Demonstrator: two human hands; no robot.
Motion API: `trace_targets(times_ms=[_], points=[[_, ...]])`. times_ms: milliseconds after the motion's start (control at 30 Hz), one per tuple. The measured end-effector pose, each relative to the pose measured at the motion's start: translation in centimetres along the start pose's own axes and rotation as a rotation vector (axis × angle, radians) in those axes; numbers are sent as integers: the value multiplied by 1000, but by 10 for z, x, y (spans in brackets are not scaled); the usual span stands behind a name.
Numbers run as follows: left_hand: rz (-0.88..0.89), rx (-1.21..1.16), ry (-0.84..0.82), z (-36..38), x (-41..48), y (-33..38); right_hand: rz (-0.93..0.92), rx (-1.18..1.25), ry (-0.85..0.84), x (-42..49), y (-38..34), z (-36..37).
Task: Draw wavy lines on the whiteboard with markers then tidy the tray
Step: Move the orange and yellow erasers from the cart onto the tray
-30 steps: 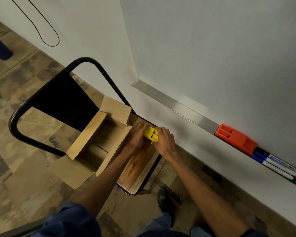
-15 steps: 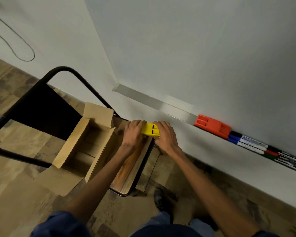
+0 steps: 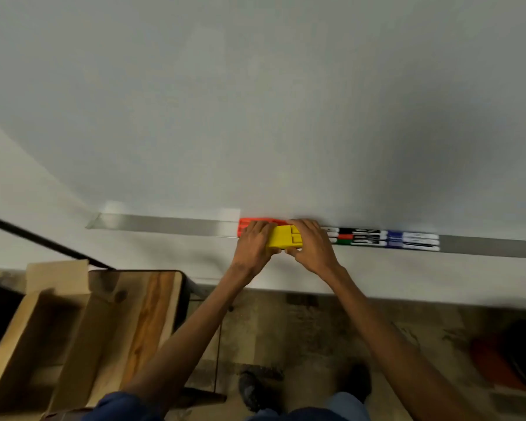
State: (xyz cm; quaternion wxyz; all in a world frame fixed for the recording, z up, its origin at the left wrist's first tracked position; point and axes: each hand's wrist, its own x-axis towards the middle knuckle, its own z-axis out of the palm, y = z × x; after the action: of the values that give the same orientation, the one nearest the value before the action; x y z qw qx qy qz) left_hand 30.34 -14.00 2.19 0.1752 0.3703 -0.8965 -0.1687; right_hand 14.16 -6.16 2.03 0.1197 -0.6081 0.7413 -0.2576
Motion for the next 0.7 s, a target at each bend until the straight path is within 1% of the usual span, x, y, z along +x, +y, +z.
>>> trace_targets(times_ms=[100, 200, 267, 500, 600, 700], points=[[77, -29, 9, 22, 23, 53, 11, -19, 31, -15, 38, -35], [131, -52, -2, 48, 44, 107, 77, -3, 75, -34, 83, -70], [150, -60, -8, 66, 56, 142, 128, -6, 83, -46, 113, -92], [225, -91, -33, 128, 90, 257, 183, -10, 116, -85, 219, -169], [264, -94, -47, 157, 104, 299, 217, -13, 120, -99, 265, -196], [263, -134, -57, 186, 114, 334, 245, -26, 124, -111, 307, -216]])
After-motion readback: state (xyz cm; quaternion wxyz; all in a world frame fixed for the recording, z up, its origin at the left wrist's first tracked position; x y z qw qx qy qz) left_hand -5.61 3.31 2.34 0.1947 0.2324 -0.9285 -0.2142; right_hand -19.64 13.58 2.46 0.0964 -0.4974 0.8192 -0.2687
